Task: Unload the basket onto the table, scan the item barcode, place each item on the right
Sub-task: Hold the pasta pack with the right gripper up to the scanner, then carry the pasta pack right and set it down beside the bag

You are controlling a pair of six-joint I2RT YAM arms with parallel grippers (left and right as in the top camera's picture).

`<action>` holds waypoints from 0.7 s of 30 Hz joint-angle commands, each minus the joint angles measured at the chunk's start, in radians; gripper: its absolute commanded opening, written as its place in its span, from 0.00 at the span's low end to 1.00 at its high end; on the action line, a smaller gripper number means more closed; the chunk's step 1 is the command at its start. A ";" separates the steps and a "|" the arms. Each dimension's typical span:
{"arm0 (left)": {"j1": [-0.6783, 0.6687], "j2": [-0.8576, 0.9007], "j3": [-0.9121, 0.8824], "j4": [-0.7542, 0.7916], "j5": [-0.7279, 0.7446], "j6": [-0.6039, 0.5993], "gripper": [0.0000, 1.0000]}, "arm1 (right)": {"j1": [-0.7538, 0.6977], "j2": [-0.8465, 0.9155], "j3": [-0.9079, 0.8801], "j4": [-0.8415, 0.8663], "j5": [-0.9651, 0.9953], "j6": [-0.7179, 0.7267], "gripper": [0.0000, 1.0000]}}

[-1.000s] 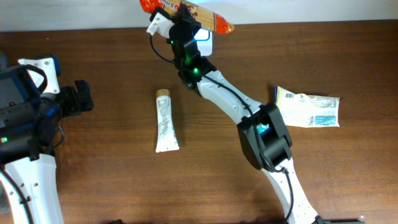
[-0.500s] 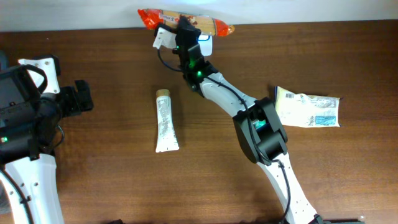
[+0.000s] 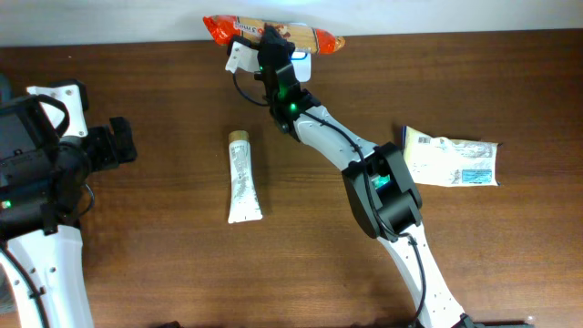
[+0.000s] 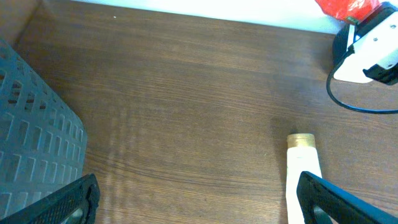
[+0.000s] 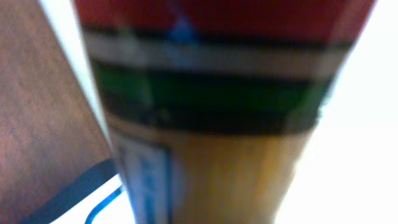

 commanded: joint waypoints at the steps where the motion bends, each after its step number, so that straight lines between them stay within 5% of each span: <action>1: 0.001 -0.006 0.005 0.002 -0.006 -0.006 0.99 | 0.001 -0.061 0.037 0.026 0.078 0.004 0.04; 4: 0.001 -0.006 0.005 0.002 -0.007 -0.006 0.99 | 0.001 -0.127 0.037 -0.010 0.081 0.102 0.04; 9: 0.001 -0.006 0.005 0.002 -0.007 -0.006 0.99 | -0.001 -0.348 0.037 -0.378 0.097 0.410 0.04; 13: 0.001 -0.006 0.005 0.002 -0.007 -0.006 0.99 | -0.007 -0.555 0.037 -0.931 0.076 0.929 0.04; 17: 0.001 -0.006 0.005 0.002 -0.007 -0.006 0.99 | -0.106 -0.599 0.035 -1.471 -0.353 1.240 0.05; 21: 0.001 -0.006 0.005 0.002 -0.007 -0.006 0.99 | -0.221 -0.551 -0.086 -1.607 -0.574 1.240 0.04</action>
